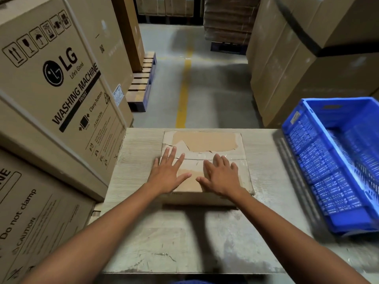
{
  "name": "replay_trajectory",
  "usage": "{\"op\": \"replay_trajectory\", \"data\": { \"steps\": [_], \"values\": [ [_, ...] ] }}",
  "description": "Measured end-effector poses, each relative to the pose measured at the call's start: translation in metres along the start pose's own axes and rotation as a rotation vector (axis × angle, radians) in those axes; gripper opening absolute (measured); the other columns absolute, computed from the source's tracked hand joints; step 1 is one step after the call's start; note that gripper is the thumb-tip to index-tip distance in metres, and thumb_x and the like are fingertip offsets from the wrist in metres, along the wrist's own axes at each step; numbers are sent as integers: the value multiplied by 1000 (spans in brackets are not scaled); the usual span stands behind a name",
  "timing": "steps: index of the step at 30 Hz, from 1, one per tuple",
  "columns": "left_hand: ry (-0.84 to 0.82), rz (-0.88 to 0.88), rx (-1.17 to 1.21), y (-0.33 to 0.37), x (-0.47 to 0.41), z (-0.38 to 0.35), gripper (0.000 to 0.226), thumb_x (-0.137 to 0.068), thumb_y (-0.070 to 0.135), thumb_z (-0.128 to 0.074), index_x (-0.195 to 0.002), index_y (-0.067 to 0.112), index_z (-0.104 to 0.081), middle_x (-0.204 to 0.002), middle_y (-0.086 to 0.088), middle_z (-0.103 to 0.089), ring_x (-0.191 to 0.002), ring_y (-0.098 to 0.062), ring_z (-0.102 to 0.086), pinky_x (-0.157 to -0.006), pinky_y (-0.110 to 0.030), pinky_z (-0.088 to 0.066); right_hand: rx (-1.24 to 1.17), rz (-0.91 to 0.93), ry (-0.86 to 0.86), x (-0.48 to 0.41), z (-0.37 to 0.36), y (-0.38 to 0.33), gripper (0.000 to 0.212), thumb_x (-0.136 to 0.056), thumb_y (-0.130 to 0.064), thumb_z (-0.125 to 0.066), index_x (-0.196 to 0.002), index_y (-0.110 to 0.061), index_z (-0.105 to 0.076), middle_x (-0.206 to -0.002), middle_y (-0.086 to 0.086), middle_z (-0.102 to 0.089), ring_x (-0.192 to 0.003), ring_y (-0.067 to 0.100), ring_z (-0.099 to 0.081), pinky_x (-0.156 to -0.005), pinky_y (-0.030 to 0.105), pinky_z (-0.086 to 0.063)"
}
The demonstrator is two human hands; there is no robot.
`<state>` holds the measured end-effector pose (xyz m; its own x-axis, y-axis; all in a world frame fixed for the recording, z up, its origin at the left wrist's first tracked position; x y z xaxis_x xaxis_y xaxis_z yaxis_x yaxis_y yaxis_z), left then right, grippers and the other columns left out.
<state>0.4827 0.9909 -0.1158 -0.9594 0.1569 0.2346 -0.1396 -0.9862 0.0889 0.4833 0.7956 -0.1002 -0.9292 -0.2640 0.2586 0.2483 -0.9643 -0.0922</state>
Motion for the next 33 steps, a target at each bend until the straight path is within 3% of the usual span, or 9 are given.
{"op": "replay_trajectory", "data": {
  "steps": [5,10,14,18,21,23,25,30,33],
  "values": [
    [123,18,111,0,5,5,83,-89,79,-22,-159,36,-11,-168,1,8,-154,-20,14,-122,-49,-13,2,10,7,5,-11,5,84,-90,-83,-10,-160,-39,-1,-168,12,13,-154,34,16,-117,67,4],
    [138,48,290,-2,10,8,74,-93,70,-40,-157,34,-25,-168,8,1,-154,-13,10,-120,-49,-26,-35,4,6,7,-5,5,84,-89,-84,-16,-159,-40,-9,-169,10,6,-155,33,8,-119,64,1],
    [171,84,288,2,41,-4,68,-96,65,-41,-155,31,-32,-168,3,-8,-154,-18,2,-115,-50,-31,32,30,44,27,-9,-5,83,-87,-85,-21,-154,-37,-23,-164,14,-16,-149,38,-15,-113,62,-17],
    [279,110,93,12,45,5,70,-94,65,-27,-143,21,-49,-154,-13,-39,-144,-31,-30,-114,-57,-27,92,16,209,30,-1,-20,88,-84,-86,-20,-150,-30,-37,-130,15,-49,-112,37,-47,-89,53,-40],
    [264,68,114,21,27,13,66,-100,56,-35,-154,18,-32,-162,-16,-23,-152,-32,-13,-123,-55,-10,10,67,244,10,7,-26,78,-91,-78,-23,-148,-27,-37,-143,17,-42,-132,39,-40,-103,56,-36],
    [216,6,119,23,18,12,66,-103,51,-33,-159,20,-17,-168,-11,-2,-155,-26,6,-124,-50,-1,-51,124,187,-4,3,-29,79,-95,-75,-18,-158,-28,-25,-166,14,-16,-154,36,-11,-120,59,-16],
    [173,-21,106,19,13,6,64,-104,49,-29,-160,22,-13,-168,-9,3,-154,-24,10,-125,-49,1,-47,162,120,-10,-9,-29,80,-96,-74,-10,-162,-29,-11,-169,6,4,-156,29,7,-124,56,-4],
    [177,-48,130,15,5,7,61,-103,49,-33,-158,22,-24,-168,-10,-7,-155,-25,0,-125,-46,-2,54,189,168,-24,12,-25,75,-92,-77,-21,-148,-29,-37,-154,7,-35,-141,31,-31,-107,51,-33],
    [180,-61,137,11,2,10,62,-103,52,-34,-157,23,-27,-168,-8,-6,-155,-23,2,-125,-44,-1,75,197,109,-26,9,-25,74,-94,-75,-17,-152,-30,-27,-159,9,-25,-146,32,-23,-113,60,-23]
  ]
}}
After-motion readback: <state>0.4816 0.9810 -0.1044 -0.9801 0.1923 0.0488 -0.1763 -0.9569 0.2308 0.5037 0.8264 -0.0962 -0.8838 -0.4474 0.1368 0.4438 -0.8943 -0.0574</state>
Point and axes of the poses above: each hand's wrist, its own x-axis away from the middle knuckle, its own z-axis out of the back of the hand, y = z × x, the point moved 6 cm from there along -x, towards the middle knuckle
